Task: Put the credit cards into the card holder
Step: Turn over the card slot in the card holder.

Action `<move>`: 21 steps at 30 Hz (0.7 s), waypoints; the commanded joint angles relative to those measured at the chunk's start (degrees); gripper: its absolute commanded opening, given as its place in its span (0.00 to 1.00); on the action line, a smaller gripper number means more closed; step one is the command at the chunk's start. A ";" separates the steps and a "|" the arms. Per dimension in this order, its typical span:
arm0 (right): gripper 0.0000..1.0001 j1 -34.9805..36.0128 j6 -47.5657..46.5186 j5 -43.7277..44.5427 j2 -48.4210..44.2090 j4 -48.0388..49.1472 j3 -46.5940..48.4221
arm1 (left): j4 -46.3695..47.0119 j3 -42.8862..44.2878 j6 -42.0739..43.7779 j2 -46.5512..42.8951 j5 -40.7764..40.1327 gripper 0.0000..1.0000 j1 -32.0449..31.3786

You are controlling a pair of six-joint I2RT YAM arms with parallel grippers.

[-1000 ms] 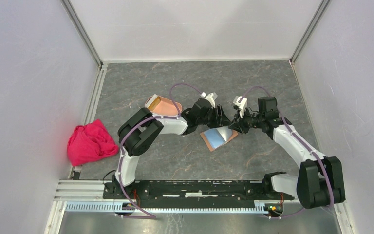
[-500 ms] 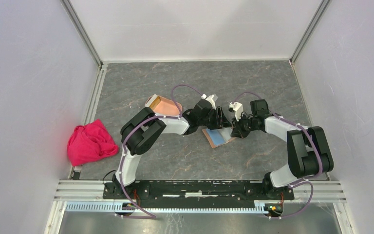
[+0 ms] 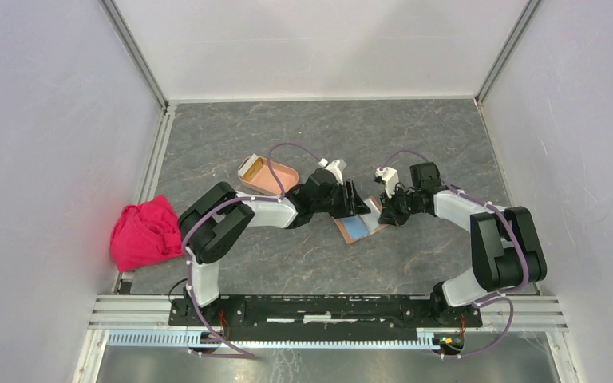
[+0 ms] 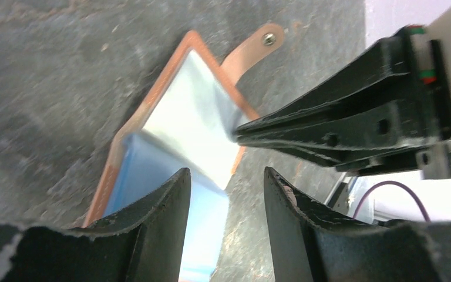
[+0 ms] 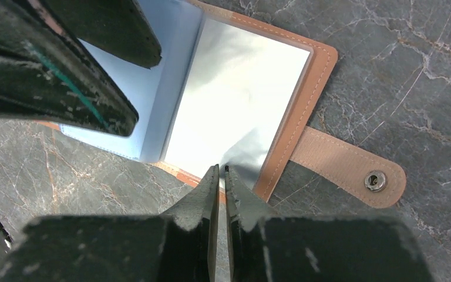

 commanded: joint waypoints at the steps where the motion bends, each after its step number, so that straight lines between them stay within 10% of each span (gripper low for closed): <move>1: 0.13 -0.02 -0.58 -1.24 -1.03 0.36 1.65 | -0.14 -3.15 2.70 -2.41 -3.17 0.55 -0.29; 21: 0.20 -0.05 -2.86 -13.19 -6.41 0.29 1.30 | -7.66 -0.50 6.51 -6.48 -5.41 0.55 -1.32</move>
